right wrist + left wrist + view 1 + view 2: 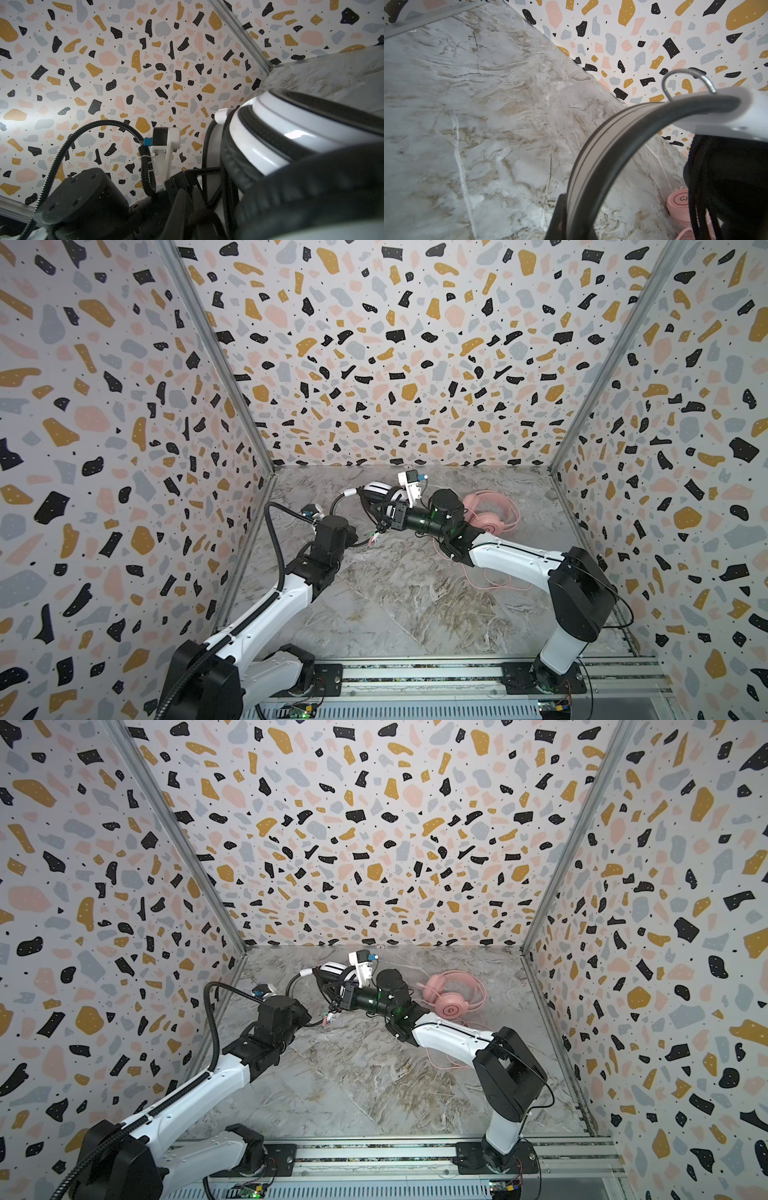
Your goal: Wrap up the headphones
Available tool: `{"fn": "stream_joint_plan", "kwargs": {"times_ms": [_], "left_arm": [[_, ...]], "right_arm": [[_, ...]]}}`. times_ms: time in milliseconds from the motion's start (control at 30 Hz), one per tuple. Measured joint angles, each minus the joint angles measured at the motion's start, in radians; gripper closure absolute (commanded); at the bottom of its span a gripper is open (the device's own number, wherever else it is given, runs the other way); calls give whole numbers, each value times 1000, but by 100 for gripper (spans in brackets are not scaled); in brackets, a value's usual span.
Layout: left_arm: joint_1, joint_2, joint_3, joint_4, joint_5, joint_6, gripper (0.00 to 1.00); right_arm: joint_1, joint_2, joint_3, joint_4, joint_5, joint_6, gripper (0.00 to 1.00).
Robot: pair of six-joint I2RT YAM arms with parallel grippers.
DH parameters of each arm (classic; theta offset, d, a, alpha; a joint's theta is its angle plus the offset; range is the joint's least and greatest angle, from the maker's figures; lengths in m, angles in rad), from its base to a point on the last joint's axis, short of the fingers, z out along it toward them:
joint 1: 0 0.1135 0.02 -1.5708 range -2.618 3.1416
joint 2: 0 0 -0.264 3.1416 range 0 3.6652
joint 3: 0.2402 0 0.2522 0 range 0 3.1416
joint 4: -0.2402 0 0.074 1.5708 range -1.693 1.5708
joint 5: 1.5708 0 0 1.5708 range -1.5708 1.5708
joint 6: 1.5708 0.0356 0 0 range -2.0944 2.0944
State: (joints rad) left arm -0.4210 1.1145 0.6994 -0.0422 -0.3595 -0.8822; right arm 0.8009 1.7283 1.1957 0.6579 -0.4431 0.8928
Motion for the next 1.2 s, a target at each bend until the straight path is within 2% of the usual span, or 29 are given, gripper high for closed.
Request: {"fn": "stream_joint_plan", "kwargs": {"times_ms": [500, 767, 1200], "left_arm": [[-19, 30, -2, -3, 18, 21, 100], [-44, 30, -2, -3, 38, 26, 100], [-48, 25, -106, 115, 92, 29, 100]], "right_arm": [[21, -14, -109, 82, 162, -11, 90], [35, -37, -222, 264, 224, 1, 90], [42, -37, -307, 402, 227, 44, 90]]}}
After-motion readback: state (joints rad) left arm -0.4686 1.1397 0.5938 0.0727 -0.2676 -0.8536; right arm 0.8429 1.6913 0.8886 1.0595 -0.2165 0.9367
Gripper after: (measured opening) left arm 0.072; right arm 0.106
